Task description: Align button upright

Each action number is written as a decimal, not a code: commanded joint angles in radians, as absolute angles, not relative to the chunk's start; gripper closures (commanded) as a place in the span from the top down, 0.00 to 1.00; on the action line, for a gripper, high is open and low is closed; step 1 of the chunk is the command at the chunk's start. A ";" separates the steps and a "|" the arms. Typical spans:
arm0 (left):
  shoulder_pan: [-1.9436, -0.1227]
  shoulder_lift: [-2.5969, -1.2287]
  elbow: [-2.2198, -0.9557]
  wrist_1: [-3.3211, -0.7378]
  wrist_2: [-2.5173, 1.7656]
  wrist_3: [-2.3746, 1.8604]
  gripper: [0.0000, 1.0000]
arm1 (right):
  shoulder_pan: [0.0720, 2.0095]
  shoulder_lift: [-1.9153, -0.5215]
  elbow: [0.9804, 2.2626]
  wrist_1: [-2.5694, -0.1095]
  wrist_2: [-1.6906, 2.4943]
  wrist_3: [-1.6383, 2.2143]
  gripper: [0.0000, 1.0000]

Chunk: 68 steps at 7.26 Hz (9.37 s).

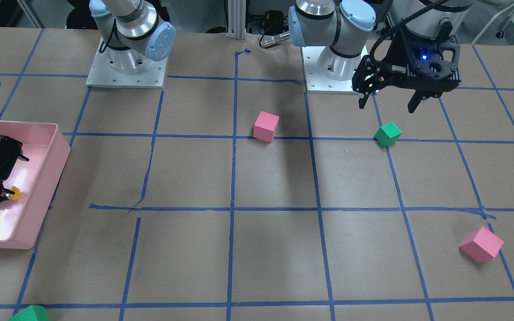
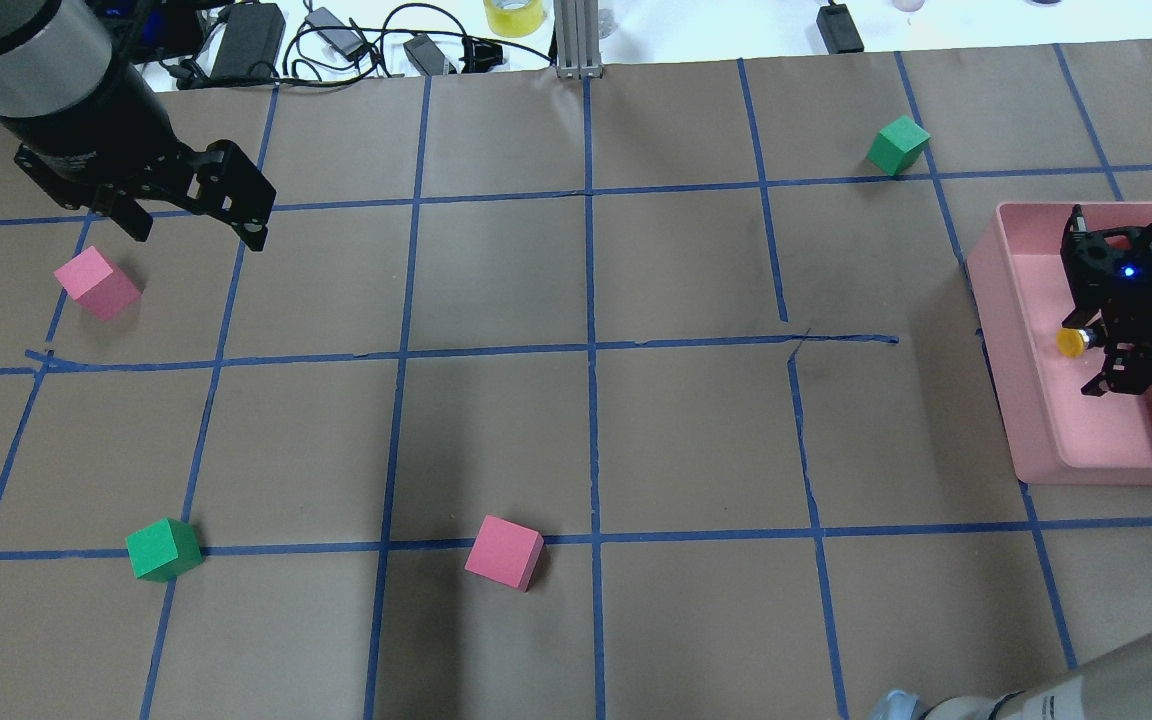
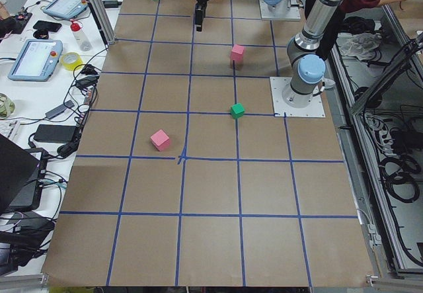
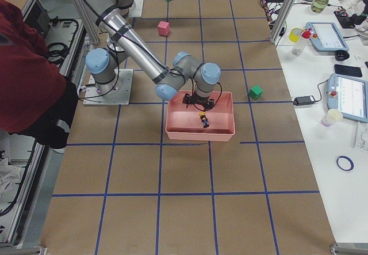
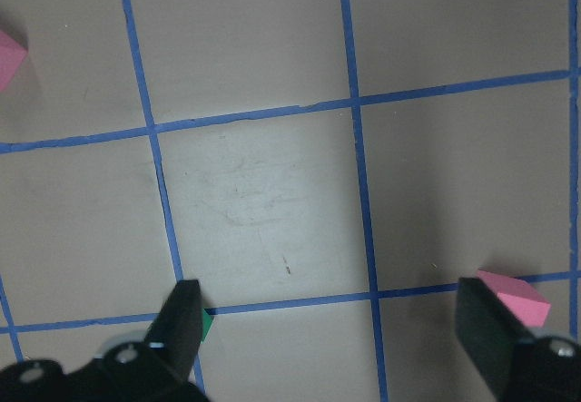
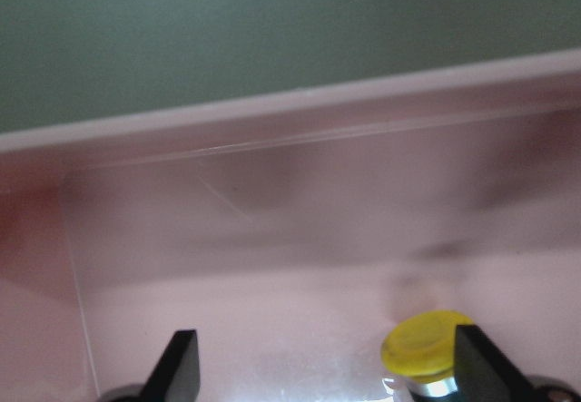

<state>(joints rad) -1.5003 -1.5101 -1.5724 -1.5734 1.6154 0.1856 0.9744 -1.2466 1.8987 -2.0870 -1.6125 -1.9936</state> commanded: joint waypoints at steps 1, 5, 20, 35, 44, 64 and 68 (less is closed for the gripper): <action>-1.500 -1.509 -1.575 -1.575 1.620 0.186 1.00 | 0.974 -1.246 1.901 -2.092 -1.646 -2.006 1.00; -1.500 -1.502 -1.588 -1.574 1.621 0.186 1.00 | 0.971 -1.246 1.902 -2.089 -1.648 -2.045 1.00; -1.499 -1.471 -1.635 -1.583 1.626 0.186 1.00 | 0.905 -1.247 1.907 -2.106 -1.691 -2.135 1.00; -1.500 -1.451 -1.666 -1.583 1.664 0.186 1.00 | 0.885 -1.243 1.887 -2.212 -1.681 -2.137 1.00; -1.499 -1.440 -1.681 -1.582 1.701 0.186 1.00 | 0.865 -1.203 1.842 -2.224 -1.643 -2.260 1.00; -1.500 -1.428 -1.698 -1.598 1.704 0.186 1.00 | 0.956 -1.220 1.905 -2.187 -1.577 -2.132 1.00; -1.500 -1.422 -1.707 -1.598 1.718 0.186 1.00 | 0.956 -1.216 1.905 -2.198 -1.582 -2.128 1.00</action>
<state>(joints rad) -1.5002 -1.4229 -1.7047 -1.5984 1.7170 0.1856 0.9557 -1.2170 1.9026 -2.1977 -1.5809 -2.1285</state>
